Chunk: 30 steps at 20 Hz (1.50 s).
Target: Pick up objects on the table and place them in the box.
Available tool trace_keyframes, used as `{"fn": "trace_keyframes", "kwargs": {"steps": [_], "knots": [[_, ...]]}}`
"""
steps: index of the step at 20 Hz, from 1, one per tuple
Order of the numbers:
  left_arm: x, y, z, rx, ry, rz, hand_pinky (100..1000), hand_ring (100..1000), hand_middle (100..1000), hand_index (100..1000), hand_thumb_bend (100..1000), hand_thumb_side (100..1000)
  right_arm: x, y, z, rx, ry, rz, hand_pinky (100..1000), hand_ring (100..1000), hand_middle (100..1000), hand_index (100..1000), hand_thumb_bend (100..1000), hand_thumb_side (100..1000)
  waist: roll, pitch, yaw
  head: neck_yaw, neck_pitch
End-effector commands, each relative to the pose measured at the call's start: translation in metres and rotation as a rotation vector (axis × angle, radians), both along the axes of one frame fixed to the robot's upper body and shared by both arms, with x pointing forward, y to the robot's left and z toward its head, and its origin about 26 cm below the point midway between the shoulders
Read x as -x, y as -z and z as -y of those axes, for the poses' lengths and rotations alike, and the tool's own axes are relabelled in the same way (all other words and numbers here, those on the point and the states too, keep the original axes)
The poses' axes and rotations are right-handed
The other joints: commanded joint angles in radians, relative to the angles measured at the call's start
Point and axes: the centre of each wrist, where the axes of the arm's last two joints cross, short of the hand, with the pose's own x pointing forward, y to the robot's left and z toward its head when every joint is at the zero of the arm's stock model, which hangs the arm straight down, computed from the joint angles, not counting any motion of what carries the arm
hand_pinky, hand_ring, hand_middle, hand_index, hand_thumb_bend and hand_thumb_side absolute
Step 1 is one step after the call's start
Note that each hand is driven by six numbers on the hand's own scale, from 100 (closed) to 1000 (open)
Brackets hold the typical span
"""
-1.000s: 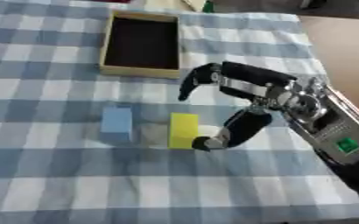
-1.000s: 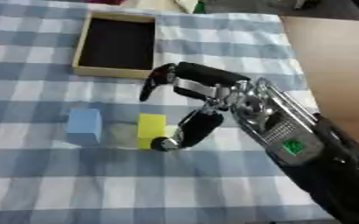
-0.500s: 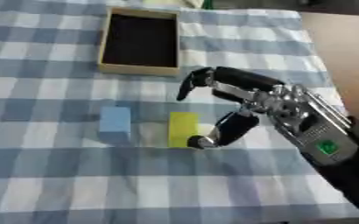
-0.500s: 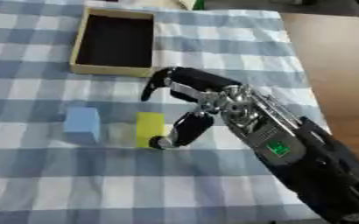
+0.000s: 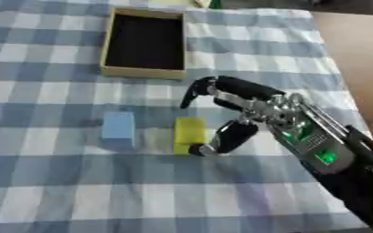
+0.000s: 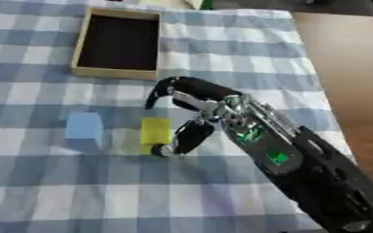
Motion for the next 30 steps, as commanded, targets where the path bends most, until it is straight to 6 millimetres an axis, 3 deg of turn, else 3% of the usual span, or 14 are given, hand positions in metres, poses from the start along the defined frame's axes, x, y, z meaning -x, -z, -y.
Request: {"fn": "trace_keyframes", "kwargs": {"steps": [1, 7, 11, 15, 19, 21, 23, 25, 27, 30], "knots": [[0.002, -0.008, 0.002, -0.021, 0.008, 0.025, 766, 687, 635, 802, 179, 940, -0.002, -0.003, -0.001, 0.009, 0.008, 0.026, 920, 908, 802, 778, 525, 226, 0.008, -0.014, 0.001, -0.004, -0.007], [0.002, -0.008, 0.002, -0.026, 0.009, 0.021, 766, 687, 635, 801, 179, 941, -0.004, 0.002, -0.001, 0.017, 0.010, 0.024, 909, 891, 737, 751, 438, 311, 0.006, -0.014, 0.001, -0.003, -0.005], [0.002, -0.008, 0.002, -0.030, 0.011, 0.018, 766, 686, 634, 801, 178, 943, -0.003, 0.002, -0.002, -0.014, -0.003, 0.010, 889, 820, 620, 692, 262, 362, 0.006, -0.014, 0.001, -0.003, -0.004], [0.002, -0.008, 0.002, -0.034, 0.012, 0.017, 766, 686, 634, 801, 177, 943, -0.004, 0.003, -0.001, -0.029, -0.001, 0.000, 869, 745, 581, 658, 174, 348, 0.007, -0.015, 0.001, -0.004, -0.005], [0.002, -0.008, 0.002, -0.037, 0.012, 0.015, 766, 686, 634, 801, 171, 940, -0.004, 0.003, -0.001, -0.046, -0.012, -0.003, 860, 712, 550, 622, 101, 276, 0.006, -0.015, 0.001, -0.004, -0.004], [0.002, -0.008, 0.002, -0.041, 0.014, 0.014, 766, 686, 634, 800, 165, 937, -0.004, 0.003, -0.002, -0.054, -0.023, -0.013, 859, 707, 546, 617, 100, 243, 0.006, -0.015, 0.001, -0.005, -0.004], [0.002, -0.008, 0.002, -0.045, 0.014, 0.012, 766, 686, 634, 800, 154, 930, -0.002, 0.001, -0.002, -0.070, -0.037, -0.025, 859, 697, 537, 607, 100, 143, 0.007, -0.015, 0.001, -0.004, -0.004], [0.002, -0.008, 0.001, -0.046, 0.013, 0.012, 766, 686, 634, 800, 157, 933, 0.000, -0.003, -0.002, -0.090, -0.047, -0.029, 860, 696, 537, 608, 100, 173, 0.007, -0.016, 0.000, -0.004, -0.004], [0.002, -0.008, 0.001, -0.046, 0.013, 0.011, 767, 687, 634, 800, 164, 938, 0.001, -0.006, -0.001, -0.093, -0.048, -0.027, 862, 713, 554, 632, 132, 257, 0.007, -0.017, -0.001, -0.005, -0.005], [0.002, -0.008, 0.001, -0.048, 0.012, 0.010, 766, 686, 634, 800, 162, 936, 0.003, -0.006, -0.001, -0.085, -0.056, -0.026, 856, 692, 541, 618, 176, 222, 0.007, -0.017, -0.001, -0.004, -0.005]]}}
